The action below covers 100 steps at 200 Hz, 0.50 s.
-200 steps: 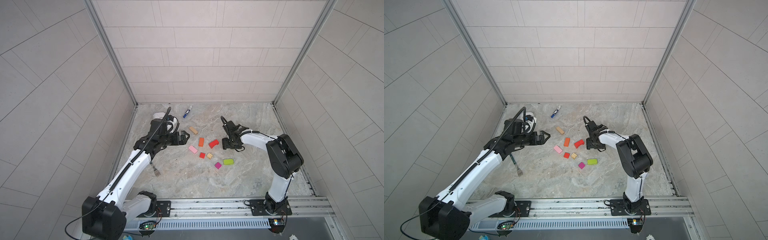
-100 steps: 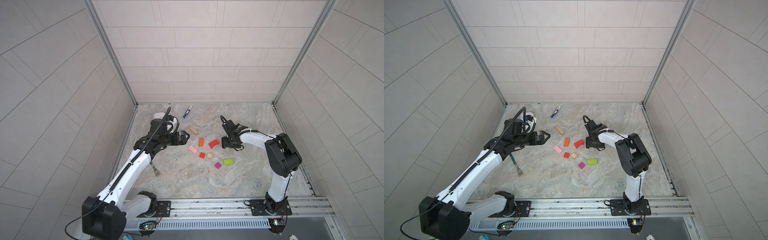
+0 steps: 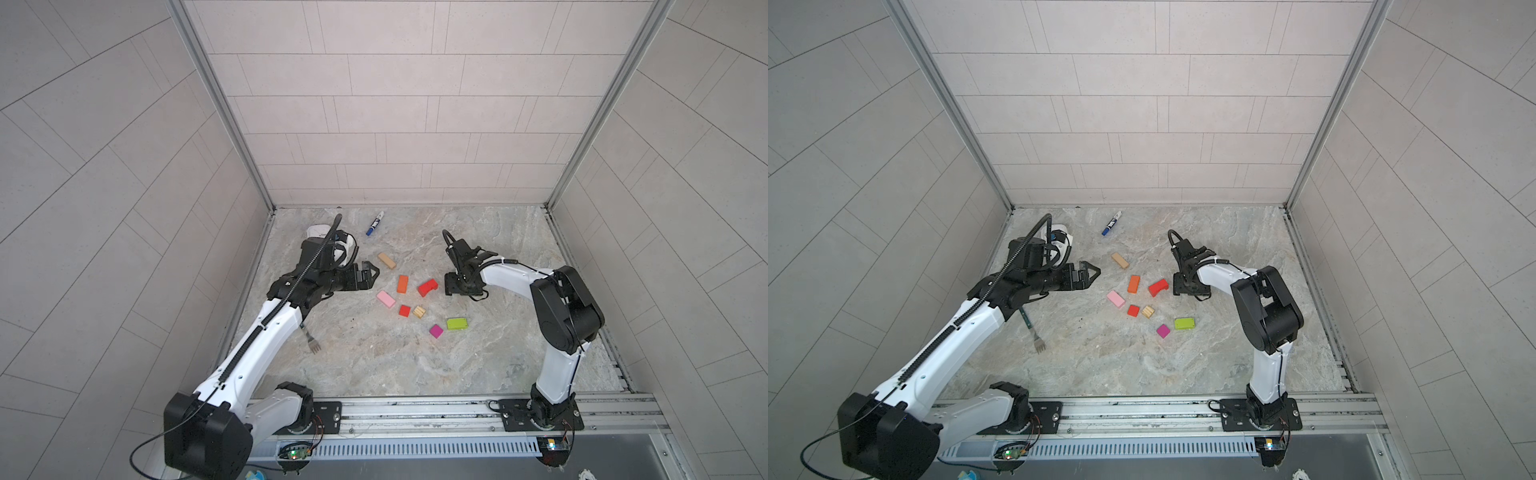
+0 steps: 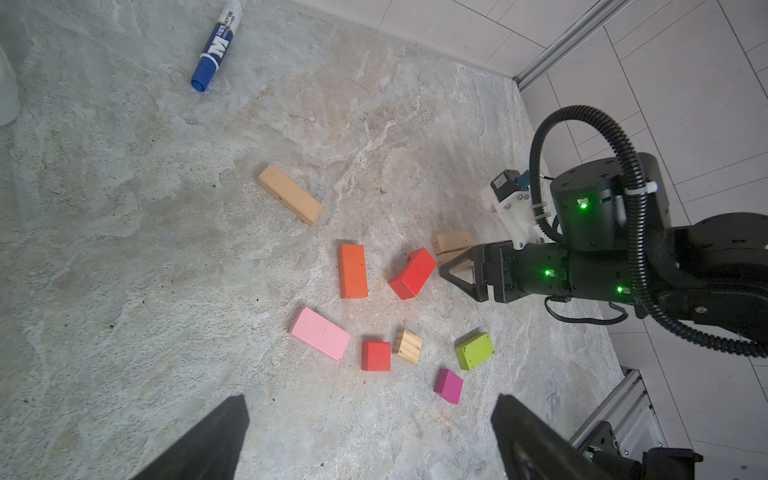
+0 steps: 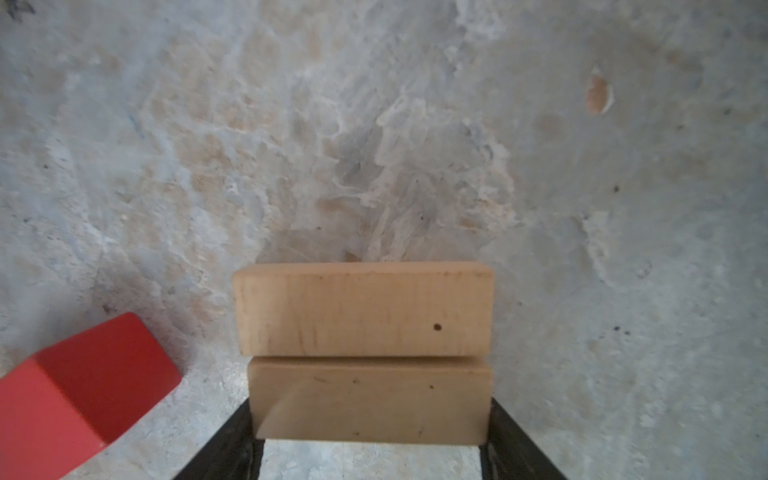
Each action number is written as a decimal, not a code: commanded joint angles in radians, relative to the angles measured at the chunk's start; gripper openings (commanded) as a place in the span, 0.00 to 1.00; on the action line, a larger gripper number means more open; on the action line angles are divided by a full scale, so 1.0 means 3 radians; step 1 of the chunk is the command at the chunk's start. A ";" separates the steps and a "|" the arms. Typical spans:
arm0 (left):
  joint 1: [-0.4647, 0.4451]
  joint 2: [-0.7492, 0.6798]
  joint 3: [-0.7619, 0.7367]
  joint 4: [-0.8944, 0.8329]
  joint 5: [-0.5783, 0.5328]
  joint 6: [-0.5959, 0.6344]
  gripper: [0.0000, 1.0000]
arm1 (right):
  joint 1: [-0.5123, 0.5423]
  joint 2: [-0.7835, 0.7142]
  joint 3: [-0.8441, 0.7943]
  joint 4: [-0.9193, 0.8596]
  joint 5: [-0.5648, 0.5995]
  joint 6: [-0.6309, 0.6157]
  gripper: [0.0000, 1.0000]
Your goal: Build the wood block tower
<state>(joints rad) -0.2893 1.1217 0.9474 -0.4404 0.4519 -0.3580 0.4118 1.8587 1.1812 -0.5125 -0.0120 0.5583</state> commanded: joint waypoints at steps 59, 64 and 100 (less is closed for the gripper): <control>-0.0015 -0.0048 -0.0008 -0.0009 0.0002 0.0056 0.99 | -0.0013 0.0124 0.0034 -0.0071 0.0004 0.0011 0.72; -0.0012 -0.0047 -0.0008 -0.0010 0.0002 0.0057 0.99 | -0.0013 0.0124 0.0032 -0.0071 0.0002 0.0011 0.72; -0.0014 -0.0051 -0.0008 -0.0008 0.0001 0.0056 0.99 | -0.0013 0.0144 0.0041 -0.0061 -0.0020 0.0005 0.73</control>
<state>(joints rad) -0.2893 1.1217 0.9474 -0.4404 0.4519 -0.3580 0.4114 1.8633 1.1873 -0.5194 -0.0158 0.5579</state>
